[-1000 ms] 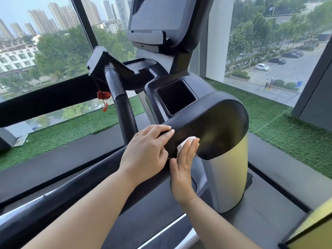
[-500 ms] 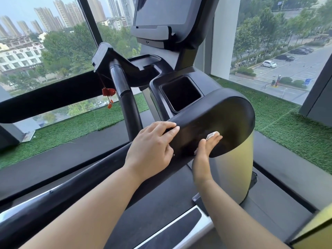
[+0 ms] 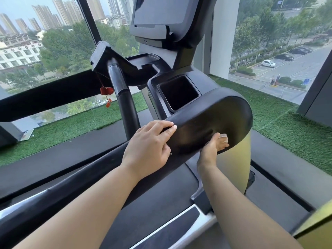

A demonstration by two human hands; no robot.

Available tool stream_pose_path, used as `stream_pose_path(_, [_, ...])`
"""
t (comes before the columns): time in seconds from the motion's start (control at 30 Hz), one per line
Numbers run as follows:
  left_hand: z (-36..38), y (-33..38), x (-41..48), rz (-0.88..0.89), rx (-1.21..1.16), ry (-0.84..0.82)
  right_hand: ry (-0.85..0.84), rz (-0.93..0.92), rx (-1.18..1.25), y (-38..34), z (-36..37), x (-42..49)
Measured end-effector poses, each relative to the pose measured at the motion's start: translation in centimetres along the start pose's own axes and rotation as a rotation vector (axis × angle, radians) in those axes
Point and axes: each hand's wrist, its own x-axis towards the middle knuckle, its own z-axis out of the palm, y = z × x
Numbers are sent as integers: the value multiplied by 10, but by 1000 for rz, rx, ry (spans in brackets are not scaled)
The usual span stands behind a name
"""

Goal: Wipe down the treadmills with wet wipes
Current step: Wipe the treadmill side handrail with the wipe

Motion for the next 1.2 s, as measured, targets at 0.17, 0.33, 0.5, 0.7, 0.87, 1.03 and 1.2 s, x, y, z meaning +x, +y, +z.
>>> stream_pose_path(0.17, [0, 0, 0, 2, 3, 14, -183, 163, 113, -3, 7, -32])
stream_pose_path(0.33, [-1, 0, 0, 4, -16, -3, -2, 184, 112, -18, 6, -16])
stream_pose_path(0.5, [-1, 0, 1, -7, -26, 6, -327, 116, 58, -6, 3, -72])
stream_pose_path(0.7, [-4, 1, -2, -5, -68, 2, -348, 165, 107, -7, -2, -68])
stream_pose_path(0.87, [-5, 0, -3, -34, -103, 31, -377, 144, 78, -14, 3, -95])
stream_pose_path(1.03, [-16, -2, -8, -123, -224, 4, -466, 48, -118, -9, -11, -96])
stream_pose_path(1.2, [-28, -12, -45, -187, -70, 121, -492, -123, -126, -3, -4, -114])
